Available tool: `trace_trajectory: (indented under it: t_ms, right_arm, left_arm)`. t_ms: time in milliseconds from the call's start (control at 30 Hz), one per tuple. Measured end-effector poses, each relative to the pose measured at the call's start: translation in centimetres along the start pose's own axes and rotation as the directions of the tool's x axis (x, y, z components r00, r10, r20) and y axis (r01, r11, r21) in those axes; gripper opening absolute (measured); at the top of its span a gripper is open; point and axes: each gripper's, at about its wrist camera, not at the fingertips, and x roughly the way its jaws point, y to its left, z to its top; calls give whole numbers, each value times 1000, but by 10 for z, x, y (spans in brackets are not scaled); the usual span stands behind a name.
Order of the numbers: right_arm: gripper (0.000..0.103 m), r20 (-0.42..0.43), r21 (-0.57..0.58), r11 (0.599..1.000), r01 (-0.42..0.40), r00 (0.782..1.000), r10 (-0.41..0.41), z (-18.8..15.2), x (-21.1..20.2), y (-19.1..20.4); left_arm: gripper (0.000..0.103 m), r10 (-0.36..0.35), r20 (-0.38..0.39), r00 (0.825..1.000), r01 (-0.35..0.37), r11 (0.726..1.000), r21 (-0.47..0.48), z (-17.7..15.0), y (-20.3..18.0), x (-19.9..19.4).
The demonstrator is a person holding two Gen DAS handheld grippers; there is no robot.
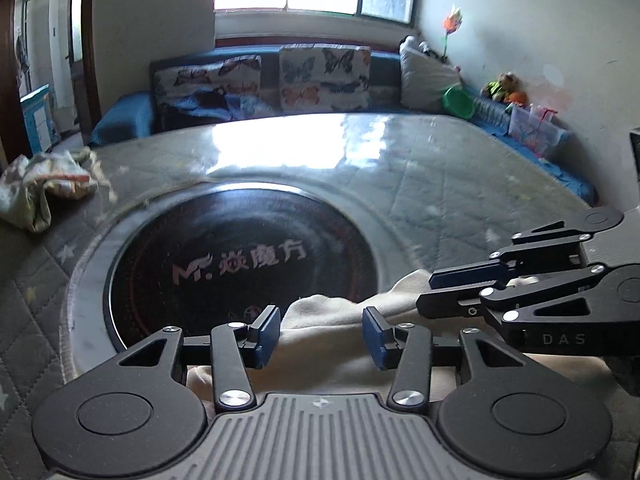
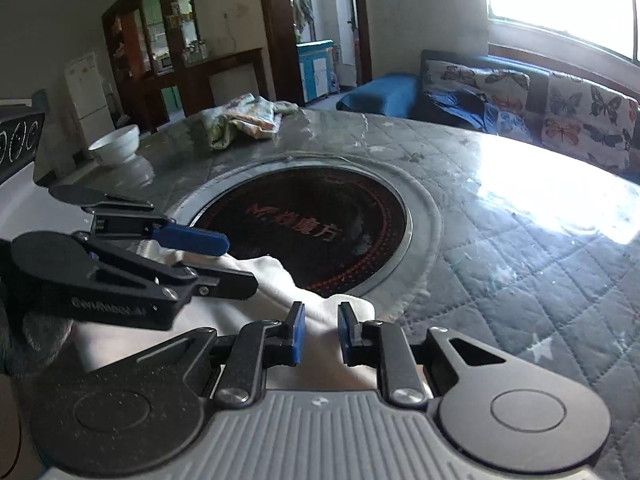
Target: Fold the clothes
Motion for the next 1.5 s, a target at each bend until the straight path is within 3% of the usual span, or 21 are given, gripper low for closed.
trace_trajectory:
  t_ms: [467, 633, 800, 967, 1500]
  right_arm:
    - [18, -47, -72, 997, 20, 999, -23, 6, 12, 8]
    - [18, -16, -114, 993, 9, 1000, -11, 7, -9, 19]
    - [17, -13, -205, 978, -39, 999, 37, -11, -34, 50]
    - [17, -31, -219, 969, -111, 994, 106, -33, -43, 67]
    - [17, 33, -271, 958, -93, 994, 106, -65, -41, 93]
  left_arm:
    - [54, 7, -17, 1000, -7, 1000, -9, -2, 4, 10]
    - [56, -1, -38, 999, 0, 999, -32, 0, 7, 12]
    - [56, 6, -44, 999, -8, 1000, -28, 0, 6, 13]
    - [57, 14, -44, 999, -15, 1000, -26, 0, 4, 13]
    - [69, 45, -33, 998, -46, 998, -42, -2, 6, 16]
